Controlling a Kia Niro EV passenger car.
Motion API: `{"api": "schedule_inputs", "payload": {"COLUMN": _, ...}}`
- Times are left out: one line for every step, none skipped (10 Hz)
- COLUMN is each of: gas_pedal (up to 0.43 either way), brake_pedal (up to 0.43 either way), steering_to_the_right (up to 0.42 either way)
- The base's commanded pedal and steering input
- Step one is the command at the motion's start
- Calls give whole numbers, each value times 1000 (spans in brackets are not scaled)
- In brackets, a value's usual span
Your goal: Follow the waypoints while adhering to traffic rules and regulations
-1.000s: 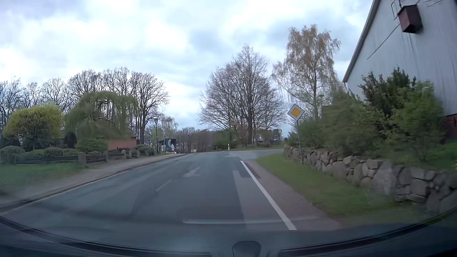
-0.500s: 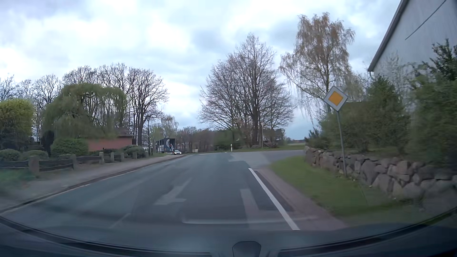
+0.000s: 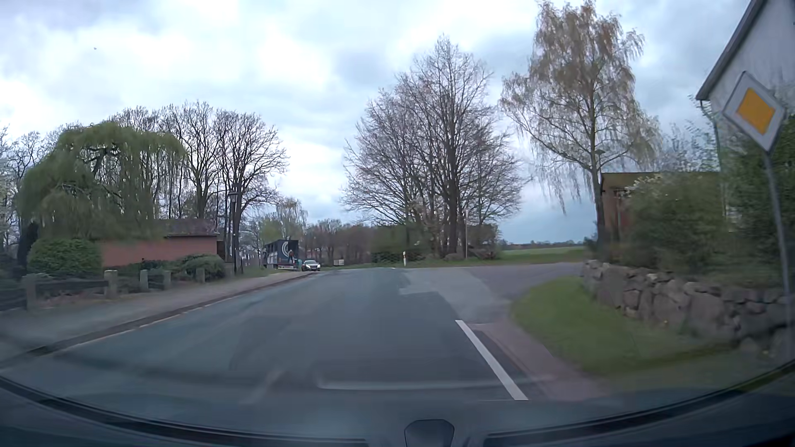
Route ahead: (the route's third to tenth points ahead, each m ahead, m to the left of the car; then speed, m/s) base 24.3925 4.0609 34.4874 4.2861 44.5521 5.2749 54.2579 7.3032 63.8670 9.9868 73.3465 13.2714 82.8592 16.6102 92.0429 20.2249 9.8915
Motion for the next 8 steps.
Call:
{"api": "schedule_inputs", "payload": {"gas_pedal": 130, "brake_pedal": 0, "steering_to_the_right": 0}}
{"api": "schedule_inputs", "payload": {"gas_pedal": 118, "brake_pedal": 0, "steering_to_the_right": 0}}
{"api": "schedule_inputs", "payload": {"gas_pedal": 118, "brake_pedal": 0, "steering_to_the_right": 1}}
{"api": "schedule_inputs", "payload": {"gas_pedal": 110, "brake_pedal": 0, "steering_to_the_right": 1}}
{"api": "schedule_inputs", "payload": {"gas_pedal": 79, "brake_pedal": 0, "steering_to_the_right": 0}}
{"api": "schedule_inputs", "payload": {"gas_pedal": 59, "brake_pedal": 0, "steering_to_the_right": 1}}
{"api": "schedule_inputs", "payload": {"gas_pedal": 47, "brake_pedal": 0, "steering_to_the_right": 1}}
{"api": "schedule_inputs", "payload": {"gas_pedal": 39, "brake_pedal": 0, "steering_to_the_right": 0}}
